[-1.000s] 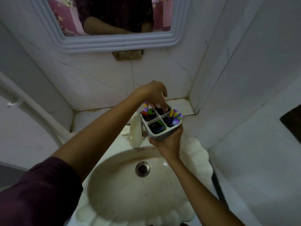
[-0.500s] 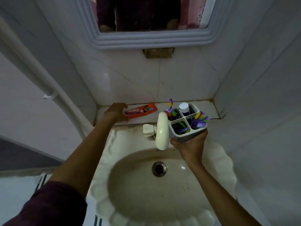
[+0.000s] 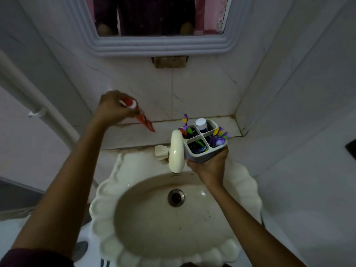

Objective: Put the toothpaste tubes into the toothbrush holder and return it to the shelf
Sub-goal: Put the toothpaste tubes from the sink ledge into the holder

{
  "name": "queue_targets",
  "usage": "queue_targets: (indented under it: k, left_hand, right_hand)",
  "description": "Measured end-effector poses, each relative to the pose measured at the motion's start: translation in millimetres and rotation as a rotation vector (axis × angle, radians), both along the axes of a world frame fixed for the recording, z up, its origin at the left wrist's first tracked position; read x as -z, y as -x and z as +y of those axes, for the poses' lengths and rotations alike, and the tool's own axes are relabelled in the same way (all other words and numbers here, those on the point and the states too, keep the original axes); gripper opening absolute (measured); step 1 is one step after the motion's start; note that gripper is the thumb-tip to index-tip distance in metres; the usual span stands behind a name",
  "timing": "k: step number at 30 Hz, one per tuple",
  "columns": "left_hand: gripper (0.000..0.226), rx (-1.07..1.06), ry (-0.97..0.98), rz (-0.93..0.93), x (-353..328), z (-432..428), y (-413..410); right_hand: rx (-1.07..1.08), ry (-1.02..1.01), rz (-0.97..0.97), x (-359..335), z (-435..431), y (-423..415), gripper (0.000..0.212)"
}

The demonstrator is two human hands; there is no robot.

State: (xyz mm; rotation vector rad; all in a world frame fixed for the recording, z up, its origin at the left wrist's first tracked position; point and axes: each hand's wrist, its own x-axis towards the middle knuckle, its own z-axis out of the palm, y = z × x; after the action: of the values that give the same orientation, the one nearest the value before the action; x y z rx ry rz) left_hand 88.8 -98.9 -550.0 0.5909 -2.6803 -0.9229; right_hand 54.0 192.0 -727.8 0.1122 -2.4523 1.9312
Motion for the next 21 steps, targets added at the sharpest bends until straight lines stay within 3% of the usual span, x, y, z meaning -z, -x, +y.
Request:
queue_targets:
  k: [4,9,21]
  left_hand:
    - [0.035,0.234,-0.070,0.139,-76.7,42.7,-19.2]
    - [0.039,0.512,0.138,0.044,-97.4,98.8,-8.5]
    - [0.047,0.596,0.232,-0.099,-54.4,127.2,31.9]
  right_hand:
    - [0.008,-0.001,0.006,3.0,-1.9,-0.6,0.121]
    - [0.035,-0.028,0.003,2.4,-0.8,1.0,0.124]
    - [0.022,-0.057,-0.009,2.8,-1.7,9.9,0.123]
